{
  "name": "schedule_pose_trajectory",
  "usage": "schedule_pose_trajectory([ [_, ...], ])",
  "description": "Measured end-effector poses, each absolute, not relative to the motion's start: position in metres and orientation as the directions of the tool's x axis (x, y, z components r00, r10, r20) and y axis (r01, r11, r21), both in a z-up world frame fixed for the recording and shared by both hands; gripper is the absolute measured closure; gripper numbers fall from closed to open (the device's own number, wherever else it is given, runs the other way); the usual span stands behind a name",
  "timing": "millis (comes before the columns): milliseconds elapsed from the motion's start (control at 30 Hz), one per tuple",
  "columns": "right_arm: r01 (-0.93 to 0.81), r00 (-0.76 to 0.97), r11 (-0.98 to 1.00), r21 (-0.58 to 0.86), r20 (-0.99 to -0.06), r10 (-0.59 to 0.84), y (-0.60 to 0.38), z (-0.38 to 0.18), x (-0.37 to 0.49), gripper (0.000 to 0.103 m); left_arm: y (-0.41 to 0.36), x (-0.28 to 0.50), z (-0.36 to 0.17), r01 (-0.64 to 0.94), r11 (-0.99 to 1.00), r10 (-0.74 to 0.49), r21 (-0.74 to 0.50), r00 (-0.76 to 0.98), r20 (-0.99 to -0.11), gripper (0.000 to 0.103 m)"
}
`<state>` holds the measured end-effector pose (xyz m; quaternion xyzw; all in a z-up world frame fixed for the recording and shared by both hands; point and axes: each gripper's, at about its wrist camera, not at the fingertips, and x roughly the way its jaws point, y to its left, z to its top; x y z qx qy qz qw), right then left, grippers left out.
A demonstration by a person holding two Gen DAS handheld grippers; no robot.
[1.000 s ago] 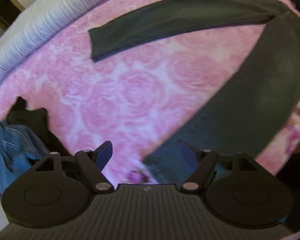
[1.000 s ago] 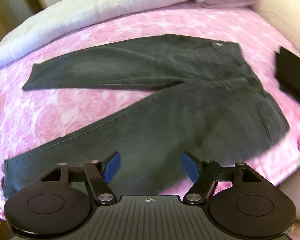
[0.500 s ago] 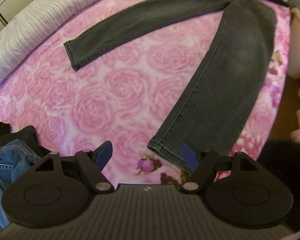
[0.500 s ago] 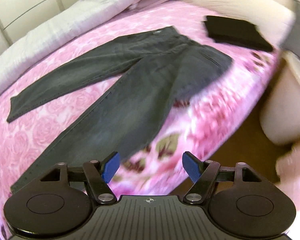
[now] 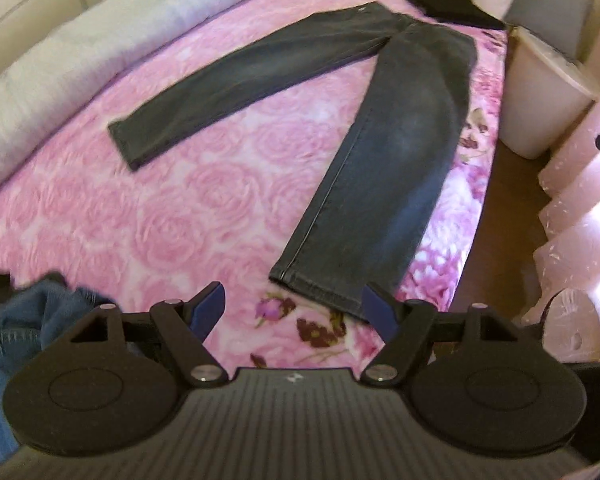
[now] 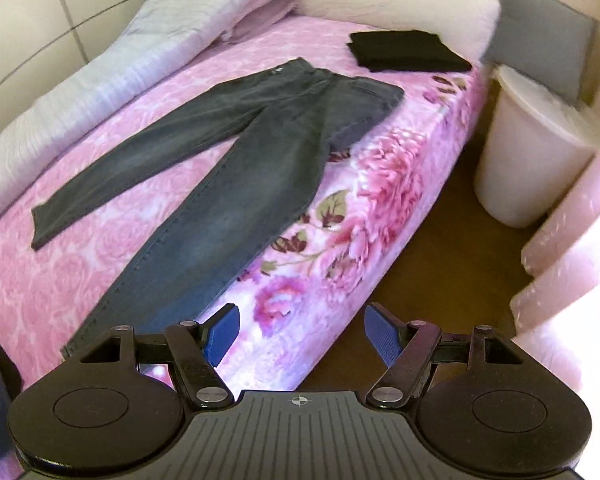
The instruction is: Fold clothes
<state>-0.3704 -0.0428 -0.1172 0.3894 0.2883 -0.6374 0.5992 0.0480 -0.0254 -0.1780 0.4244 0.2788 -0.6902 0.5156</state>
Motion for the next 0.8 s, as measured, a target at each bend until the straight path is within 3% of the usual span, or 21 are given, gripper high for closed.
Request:
schedule_pose_trajectory([
  [200,0.984,0.041,-0.124,0.128,-0.84,-0.541,-0.055,-0.127,-0.385,0.03,-0.015,-0.008,-0.244,0.762,-0.611,-0.444,0.217,-0.102,-0.89,0.031],
  [500,0.991,0.096,0.123,0.047,-0.895,-0.435,-0.131,-0.185,-0.39,0.03,-0.014,-0.09,-0.344,0.505,-0.806,-0.389,0.309,-0.058,-0.919,0.042],
  [567,0.988,0.092,0.151,0.032,-0.907,-0.411,-0.148,-0.197,-0.398,0.03,-0.018,-0.097,-0.363,0.447,-0.819,-0.394,0.36,0.017,-0.919,0.063],
  [600,0.987,0.088,0.162,0.024,-0.913,-0.399,-0.157,-0.204,-0.403,0.03,-0.02,-0.1,-0.373,0.416,-0.824,-0.398,0.384,0.056,-0.915,0.084],
  [700,0.982,0.099,0.185,0.026,-0.914,-0.393,-0.194,-0.217,-0.425,0.03,-0.022,-0.088,-0.368,0.421,-0.817,-0.406,0.396,0.069,-0.911,0.094],
  [800,0.981,0.128,0.188,0.045,-0.882,-0.454,-0.247,-0.22,-0.451,0.03,-0.025,-0.076,-0.357,0.439,-0.805,-0.405,0.399,0.087,-0.91,0.096],
])
